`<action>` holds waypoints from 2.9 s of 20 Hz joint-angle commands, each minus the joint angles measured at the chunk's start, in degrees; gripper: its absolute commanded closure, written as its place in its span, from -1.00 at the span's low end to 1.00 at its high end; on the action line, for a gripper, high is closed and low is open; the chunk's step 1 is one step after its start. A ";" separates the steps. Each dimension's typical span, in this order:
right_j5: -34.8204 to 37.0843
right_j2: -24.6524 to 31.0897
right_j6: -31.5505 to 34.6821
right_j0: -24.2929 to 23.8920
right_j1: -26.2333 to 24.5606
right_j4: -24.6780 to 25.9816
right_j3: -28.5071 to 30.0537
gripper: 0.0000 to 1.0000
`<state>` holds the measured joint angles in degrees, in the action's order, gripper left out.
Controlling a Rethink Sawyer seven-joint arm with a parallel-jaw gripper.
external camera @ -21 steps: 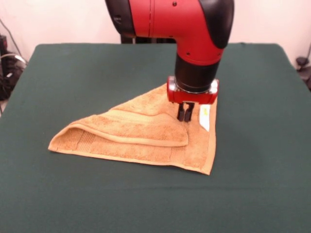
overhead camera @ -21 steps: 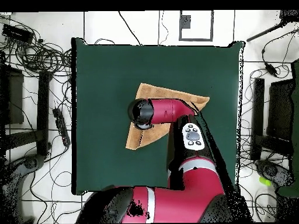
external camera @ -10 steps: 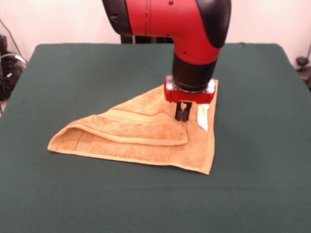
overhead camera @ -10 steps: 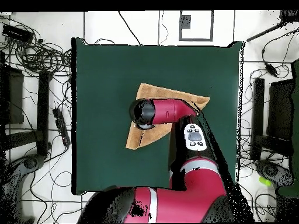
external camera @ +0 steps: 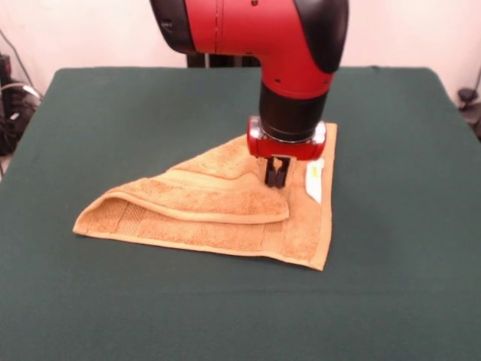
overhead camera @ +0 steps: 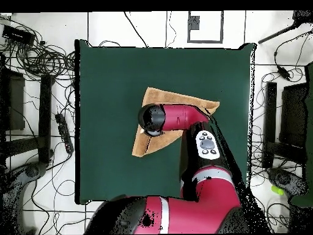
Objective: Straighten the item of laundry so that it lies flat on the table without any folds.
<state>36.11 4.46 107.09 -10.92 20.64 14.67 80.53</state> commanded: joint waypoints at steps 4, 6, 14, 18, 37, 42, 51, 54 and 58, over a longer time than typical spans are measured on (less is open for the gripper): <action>-4.06 -1.49 1.47 -2.66 -0.49 4.66 6.05 1.00; -4.33 -1.43 1.42 -3.06 0.06 4.62 6.66 1.00; -3.23 0.07 -0.63 -5.97 3.93 5.14 10.06 1.00; -2.16 1.30 -1.61 -7.63 6.03 5.22 12.02 1.00; 0.60 8.03 -10.76 -17.55 14.90 7.37 23.94 1.00; 4.02 10.38 -15.56 -20.31 16.49 10.03 26.07 1.00; 20.01 12.67 -19.23 -24.20 22.17 9.53 29.55 1.00; 22.80 12.94 -19.23 -24.48 22.64 10.34 29.28 1.00; 21.50 14.80 -18.08 -25.94 22.50 9.96 28.73 1.00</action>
<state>53.29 9.36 106.61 -36.89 42.91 22.67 104.01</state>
